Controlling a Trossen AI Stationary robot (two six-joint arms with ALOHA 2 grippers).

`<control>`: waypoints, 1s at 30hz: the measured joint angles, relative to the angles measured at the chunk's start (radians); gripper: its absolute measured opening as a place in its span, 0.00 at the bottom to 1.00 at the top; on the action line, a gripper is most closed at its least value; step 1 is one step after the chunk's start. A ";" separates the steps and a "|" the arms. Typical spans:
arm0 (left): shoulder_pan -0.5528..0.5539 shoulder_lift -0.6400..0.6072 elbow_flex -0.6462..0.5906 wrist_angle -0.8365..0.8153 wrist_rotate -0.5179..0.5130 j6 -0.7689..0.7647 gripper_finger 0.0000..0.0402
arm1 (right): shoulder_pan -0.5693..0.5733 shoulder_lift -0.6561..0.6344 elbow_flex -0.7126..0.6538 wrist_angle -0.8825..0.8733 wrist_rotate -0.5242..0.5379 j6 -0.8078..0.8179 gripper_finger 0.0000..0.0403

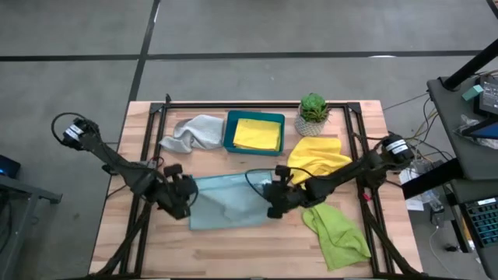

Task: Fold microfiber towels
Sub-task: Fold the light blue microfiber cloth

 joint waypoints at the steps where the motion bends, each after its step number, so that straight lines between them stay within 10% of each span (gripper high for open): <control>1: 0.017 -0.004 -0.009 -0.008 -0.001 0.003 0.00 | -0.014 0.013 -0.001 0.001 0.000 0.000 0.02; 30: 0.166 0.173 -0.119 0.032 -0.021 0.105 0.00 | -0.100 0.103 0.003 0.006 0.026 -0.008 0.02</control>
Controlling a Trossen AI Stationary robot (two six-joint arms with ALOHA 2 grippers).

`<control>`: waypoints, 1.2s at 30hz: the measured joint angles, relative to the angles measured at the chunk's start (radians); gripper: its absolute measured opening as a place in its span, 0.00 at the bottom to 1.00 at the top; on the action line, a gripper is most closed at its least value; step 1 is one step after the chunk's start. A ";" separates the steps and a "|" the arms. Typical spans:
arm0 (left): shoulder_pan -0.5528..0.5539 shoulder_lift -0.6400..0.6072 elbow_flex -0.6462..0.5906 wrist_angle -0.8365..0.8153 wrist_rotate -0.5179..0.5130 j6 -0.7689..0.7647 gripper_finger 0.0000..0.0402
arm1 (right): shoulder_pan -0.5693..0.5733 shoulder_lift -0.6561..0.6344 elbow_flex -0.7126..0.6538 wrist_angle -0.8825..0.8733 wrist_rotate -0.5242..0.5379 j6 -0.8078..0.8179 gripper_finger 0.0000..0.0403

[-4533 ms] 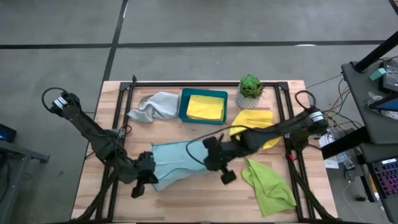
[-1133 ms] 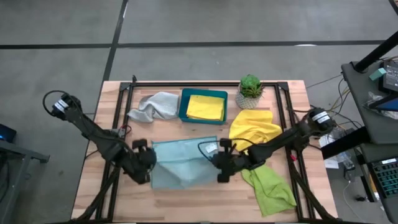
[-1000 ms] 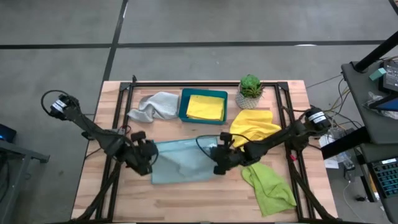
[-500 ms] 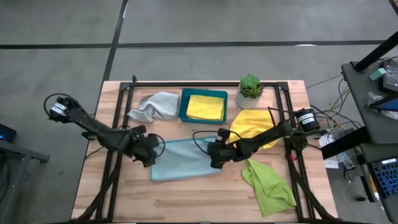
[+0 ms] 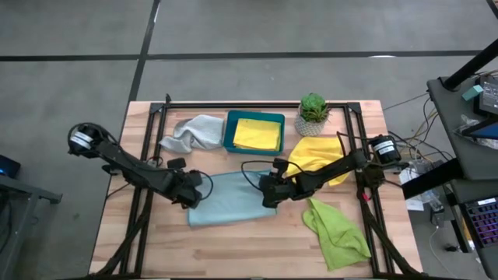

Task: Fold microfiber towels
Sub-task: Fold the light blue microfiber cloth

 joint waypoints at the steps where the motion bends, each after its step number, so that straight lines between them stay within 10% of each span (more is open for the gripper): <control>1: 0.000 0.007 0.000 0.001 0.000 0.000 0.00 | -0.001 0.000 0.000 0.000 0.000 -0.001 0.02; 26: -0.034 -0.026 0.081 0.169 0.049 0.022 0.23 | 0.009 -0.211 0.002 -0.111 -0.005 0.071 0.30; 36: -0.190 0.068 0.051 0.426 0.103 -0.011 0.20 | 0.072 -0.180 -0.059 -0.052 -0.237 0.298 0.24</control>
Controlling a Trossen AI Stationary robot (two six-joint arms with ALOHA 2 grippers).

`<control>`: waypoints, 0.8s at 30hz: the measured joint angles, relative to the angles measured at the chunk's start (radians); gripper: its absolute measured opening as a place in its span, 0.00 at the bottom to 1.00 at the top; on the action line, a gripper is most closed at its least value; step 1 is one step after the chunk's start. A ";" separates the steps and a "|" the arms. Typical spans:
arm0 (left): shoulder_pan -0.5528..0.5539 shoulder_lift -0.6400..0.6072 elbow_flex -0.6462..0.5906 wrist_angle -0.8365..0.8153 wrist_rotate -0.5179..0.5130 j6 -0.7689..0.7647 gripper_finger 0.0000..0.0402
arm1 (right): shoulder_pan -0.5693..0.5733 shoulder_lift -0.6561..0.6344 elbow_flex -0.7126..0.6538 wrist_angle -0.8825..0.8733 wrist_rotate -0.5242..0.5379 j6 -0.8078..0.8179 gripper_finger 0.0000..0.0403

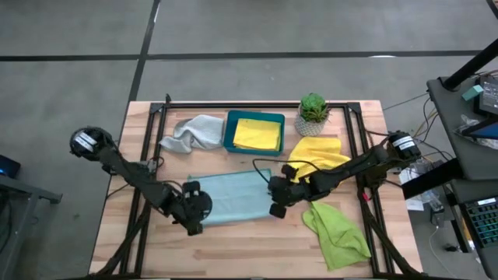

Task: Fold microfiber towels
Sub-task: Fold the light blue microfiber cloth

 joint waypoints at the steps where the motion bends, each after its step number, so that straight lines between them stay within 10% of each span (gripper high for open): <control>1: -0.007 0.019 0.000 0.002 -0.001 -0.011 0.20 | 0.002 0.006 -0.007 -0.003 -0.029 0.049 0.24; 24: -0.010 0.200 0.003 0.014 -0.005 -0.050 0.19 | -0.100 0.129 -0.079 0.103 -0.137 0.388 0.66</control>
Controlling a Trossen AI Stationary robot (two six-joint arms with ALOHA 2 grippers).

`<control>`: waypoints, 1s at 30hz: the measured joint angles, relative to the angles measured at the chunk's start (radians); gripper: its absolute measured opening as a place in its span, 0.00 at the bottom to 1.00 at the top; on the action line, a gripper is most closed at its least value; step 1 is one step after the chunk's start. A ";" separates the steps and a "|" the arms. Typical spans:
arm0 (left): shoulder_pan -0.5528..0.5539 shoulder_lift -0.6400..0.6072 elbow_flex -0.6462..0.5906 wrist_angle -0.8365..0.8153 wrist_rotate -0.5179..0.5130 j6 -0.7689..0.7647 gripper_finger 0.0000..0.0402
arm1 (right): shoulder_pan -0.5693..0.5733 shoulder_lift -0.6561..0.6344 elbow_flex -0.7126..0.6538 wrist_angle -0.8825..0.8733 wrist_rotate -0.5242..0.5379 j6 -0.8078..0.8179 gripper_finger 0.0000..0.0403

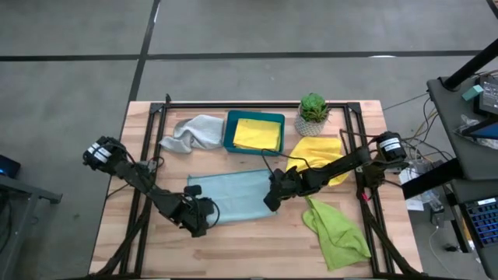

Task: Fold microfiber towels
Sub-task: Fold the light blue microfiber cloth

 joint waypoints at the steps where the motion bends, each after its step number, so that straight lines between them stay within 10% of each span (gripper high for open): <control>1: 0.000 -0.001 0.000 0.000 0.000 0.000 0.19 | -0.001 0.005 0.000 0.019 0.000 -0.007 0.66; 13: 0.000 -0.001 0.000 0.002 -0.014 0.000 0.19 | -0.008 0.066 0.001 0.208 -0.001 -0.034 0.53; 30: -0.004 -0.035 0.010 -0.008 -0.013 0.006 0.19 | -0.008 0.035 0.000 0.267 -0.002 -0.116 0.03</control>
